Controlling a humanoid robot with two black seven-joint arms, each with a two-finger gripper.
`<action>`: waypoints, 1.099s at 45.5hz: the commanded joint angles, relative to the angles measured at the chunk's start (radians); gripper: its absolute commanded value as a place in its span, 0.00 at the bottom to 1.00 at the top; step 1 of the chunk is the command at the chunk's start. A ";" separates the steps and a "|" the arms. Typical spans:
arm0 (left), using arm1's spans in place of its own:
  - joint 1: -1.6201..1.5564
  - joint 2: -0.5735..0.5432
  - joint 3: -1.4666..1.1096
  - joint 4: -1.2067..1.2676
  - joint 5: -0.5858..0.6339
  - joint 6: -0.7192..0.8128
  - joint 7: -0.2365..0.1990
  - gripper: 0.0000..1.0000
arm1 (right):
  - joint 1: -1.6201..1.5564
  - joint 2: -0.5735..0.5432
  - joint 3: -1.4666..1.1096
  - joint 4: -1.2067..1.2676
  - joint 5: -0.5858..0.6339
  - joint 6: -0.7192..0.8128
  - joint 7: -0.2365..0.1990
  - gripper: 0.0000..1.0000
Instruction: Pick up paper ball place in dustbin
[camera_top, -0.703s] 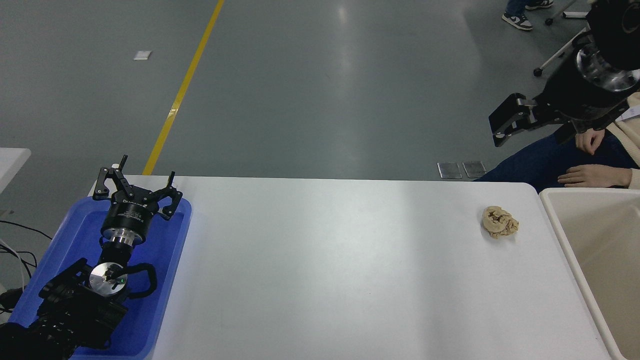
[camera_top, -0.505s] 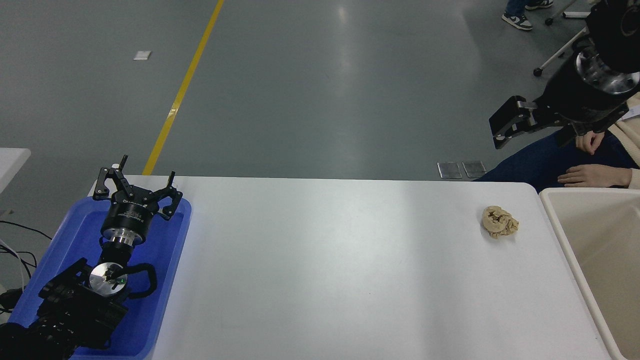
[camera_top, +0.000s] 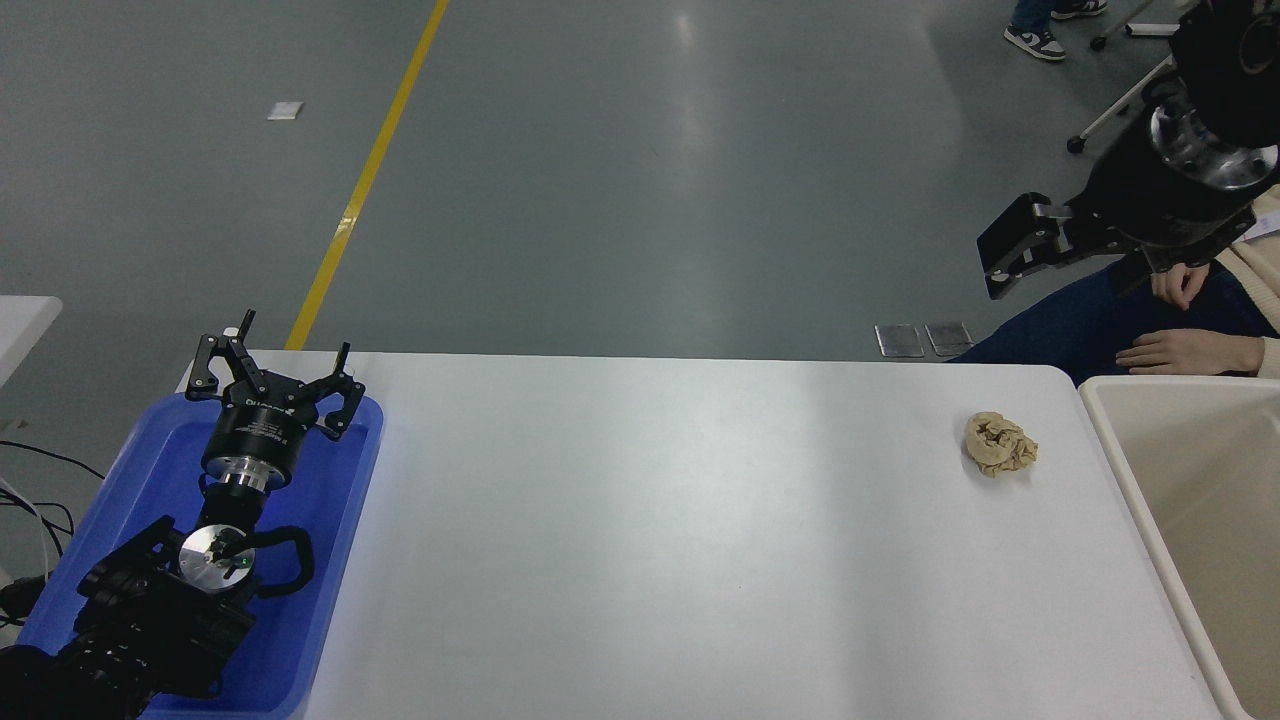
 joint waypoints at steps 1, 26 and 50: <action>0.000 0.000 0.000 0.000 0.000 0.000 0.000 1.00 | 0.000 -0.001 -0.001 0.000 0.000 0.000 0.000 1.00; 0.000 0.000 0.000 0.000 0.000 0.000 0.000 1.00 | 0.005 -0.005 0.020 0.002 0.009 0.000 0.003 1.00; -0.001 0.000 0.000 0.000 0.000 0.000 0.000 1.00 | -0.124 -0.001 0.045 -0.023 0.017 0.000 0.003 1.00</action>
